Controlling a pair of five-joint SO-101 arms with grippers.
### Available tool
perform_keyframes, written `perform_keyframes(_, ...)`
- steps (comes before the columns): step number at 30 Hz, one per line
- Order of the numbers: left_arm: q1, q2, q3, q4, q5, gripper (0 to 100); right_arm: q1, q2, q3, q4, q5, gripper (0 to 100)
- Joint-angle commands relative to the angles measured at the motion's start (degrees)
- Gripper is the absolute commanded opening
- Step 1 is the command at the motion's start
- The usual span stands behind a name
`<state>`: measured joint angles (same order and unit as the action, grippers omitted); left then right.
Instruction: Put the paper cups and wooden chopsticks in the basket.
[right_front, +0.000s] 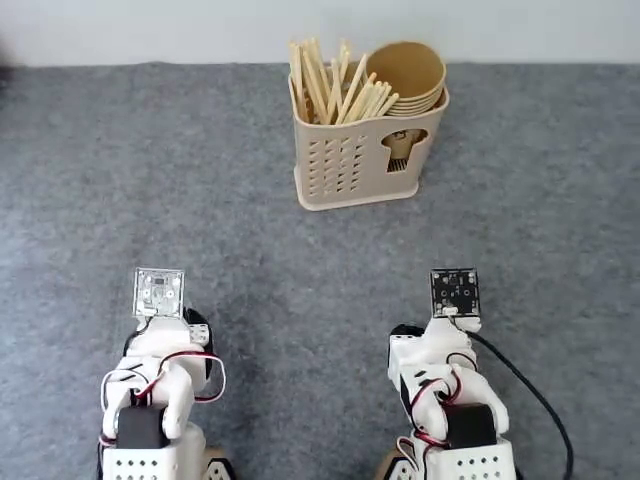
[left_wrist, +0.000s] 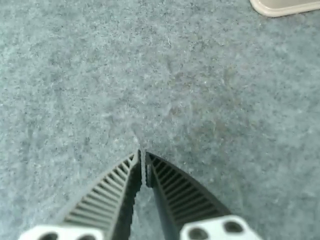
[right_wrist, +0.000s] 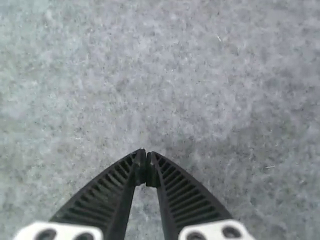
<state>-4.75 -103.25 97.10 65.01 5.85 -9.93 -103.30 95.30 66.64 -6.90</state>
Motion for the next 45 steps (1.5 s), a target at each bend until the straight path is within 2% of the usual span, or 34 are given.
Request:
perform_keyframes(1, 0.0, -1.0, -0.7, 0.2, 0.0, 1, 0.8, -0.6, 1.1, 4.2, -0.4, 1.1)
perform_keyframes(7, 0.2, -1.1, -0.7, 7.6, 0.0, 1, 0.8, -0.6, 1.1, 8.3, -0.5, 0.9)
perform_keyframes(45, 0.2, -1.1, -0.7, 7.4, 0.0, 1, 0.7, -0.6, 1.1, 8.2, -0.6, 1.2)
